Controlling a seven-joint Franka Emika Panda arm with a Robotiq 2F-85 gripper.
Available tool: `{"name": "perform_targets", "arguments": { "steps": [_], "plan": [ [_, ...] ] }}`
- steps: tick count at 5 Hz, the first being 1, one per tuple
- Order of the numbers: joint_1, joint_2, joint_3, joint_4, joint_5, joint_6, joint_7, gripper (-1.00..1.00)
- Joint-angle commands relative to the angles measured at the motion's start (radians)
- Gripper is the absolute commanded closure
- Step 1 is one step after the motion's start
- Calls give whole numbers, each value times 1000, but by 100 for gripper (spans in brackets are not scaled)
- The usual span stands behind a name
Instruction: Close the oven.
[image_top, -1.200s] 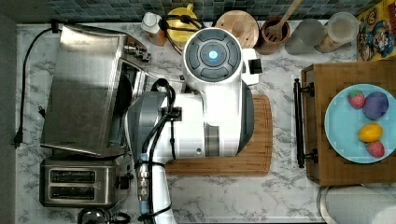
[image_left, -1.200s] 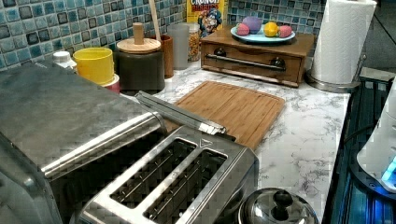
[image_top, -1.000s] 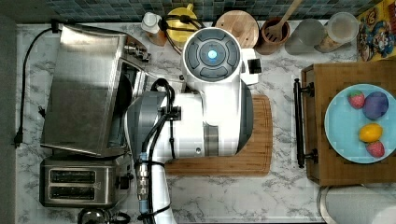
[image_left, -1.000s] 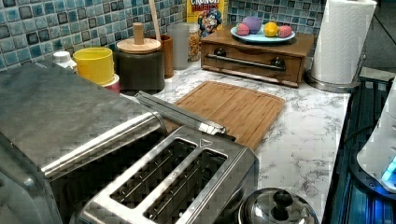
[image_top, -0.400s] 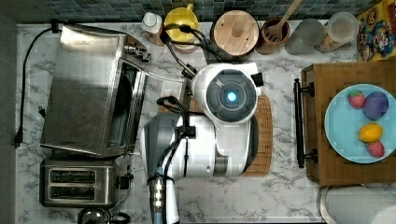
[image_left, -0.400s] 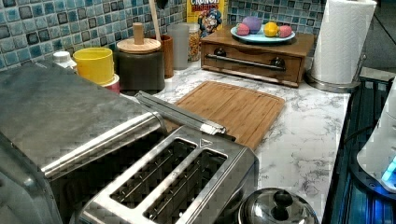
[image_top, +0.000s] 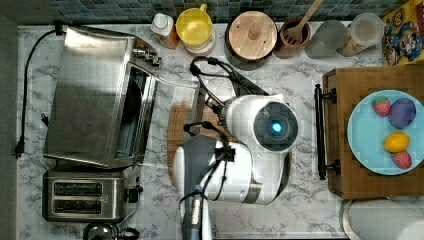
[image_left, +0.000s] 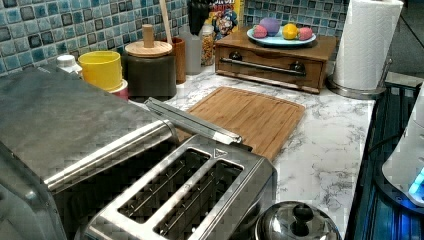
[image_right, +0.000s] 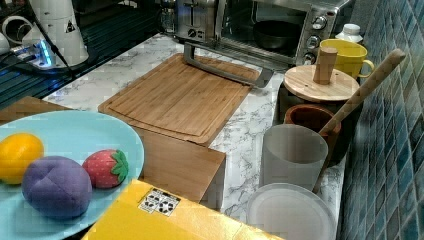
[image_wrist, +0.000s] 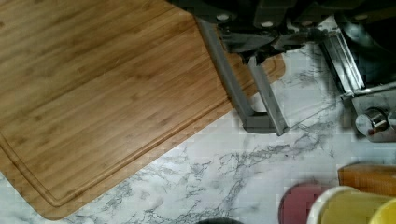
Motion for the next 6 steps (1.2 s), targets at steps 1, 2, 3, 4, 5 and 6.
{"name": "perform_targets", "arguments": {
  "steps": [1,2,3,4,5,6],
  "plan": [
    [33,-98,-80,-324,358,203,-528,100],
    [27,-47,-102,-347,527,243,-720,100],
    [50,-4,-131,-369,769,302,-976,100],
    [61,56,-162,-351,904,268,-1131,100],
    [74,124,-143,-338,1007,285,-1256,100],
    [74,146,-117,-340,1075,273,-1350,100]
  ]
}}
